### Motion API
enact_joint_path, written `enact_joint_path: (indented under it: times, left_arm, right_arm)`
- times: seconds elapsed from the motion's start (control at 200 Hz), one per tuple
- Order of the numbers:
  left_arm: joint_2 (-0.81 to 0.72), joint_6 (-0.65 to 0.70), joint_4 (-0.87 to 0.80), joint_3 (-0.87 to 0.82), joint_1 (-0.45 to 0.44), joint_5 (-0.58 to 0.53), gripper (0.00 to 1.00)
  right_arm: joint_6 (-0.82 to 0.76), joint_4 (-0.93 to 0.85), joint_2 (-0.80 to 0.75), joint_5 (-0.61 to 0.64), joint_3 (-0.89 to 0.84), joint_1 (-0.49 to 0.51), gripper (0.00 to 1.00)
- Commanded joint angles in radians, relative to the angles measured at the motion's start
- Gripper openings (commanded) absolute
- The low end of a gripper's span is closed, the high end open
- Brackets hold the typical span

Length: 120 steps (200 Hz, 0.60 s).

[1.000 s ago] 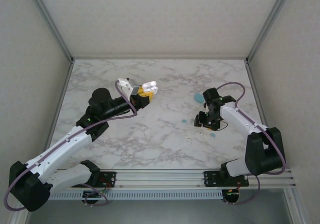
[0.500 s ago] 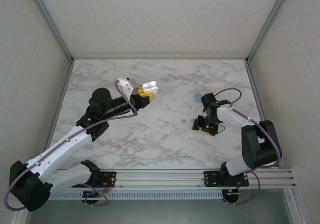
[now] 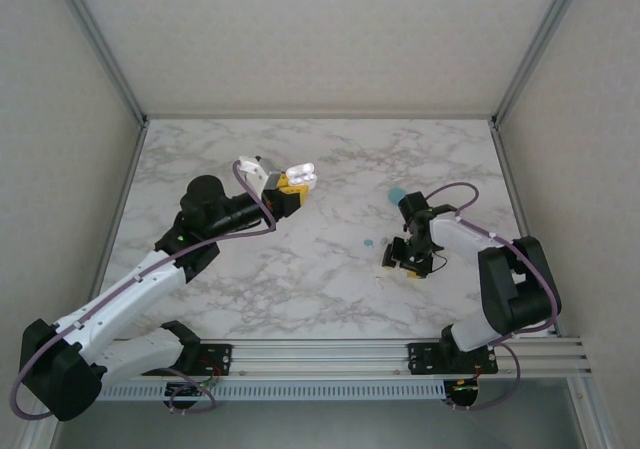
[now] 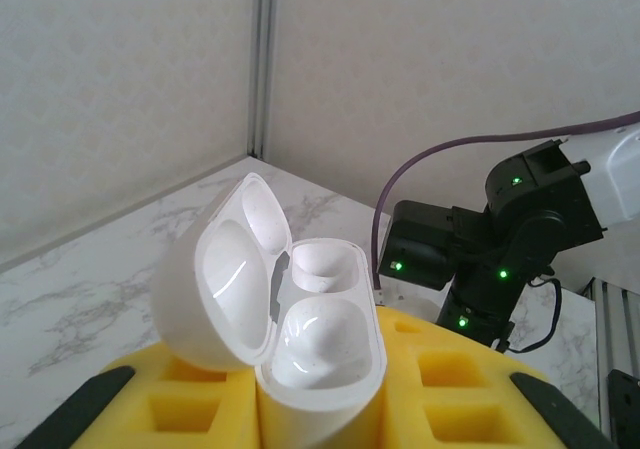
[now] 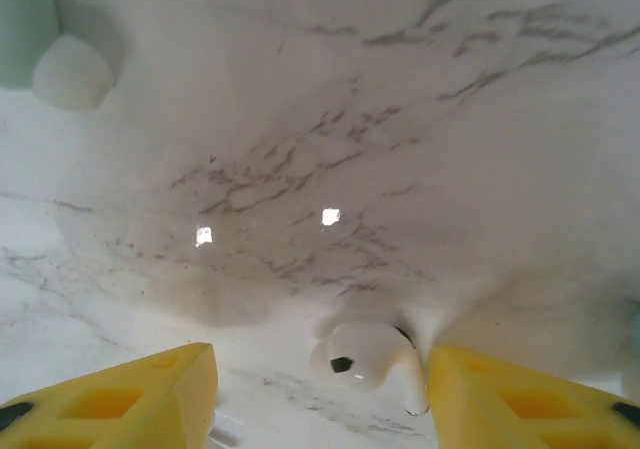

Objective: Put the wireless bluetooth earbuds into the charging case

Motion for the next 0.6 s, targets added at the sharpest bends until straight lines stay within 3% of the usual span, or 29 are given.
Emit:
enact_joint_path:
  times: [0.0, 0.16, 0.471, 0.596]
  left_arm:
    - [-0.001, -0.011, 0.025, 0.017, -0.004, 0.019, 0.16]
    - [-0.004, -0.010, 0.022, 0.015, -0.004, 0.015, 0.16]
    - [-0.018, -0.005, 0.008, 0.009, -0.004, 0.007, 0.16]
    - [-0.018, -0.004, 0.005, 0.008, -0.004, 0.004, 0.16]
  right_arm:
    - [0.031, -0.014, 0.006, -0.011, -0.010, 0.023, 0.58]
    - [0.052, -0.026, -0.003, 0.002, -0.005, 0.049, 0.58]
    - [0.021, -0.139, -0.023, 0.190, 0.071, 0.067, 0.49]
    - [-0.014, -0.133, 0.019, 0.163, 0.097, 0.069, 0.45]
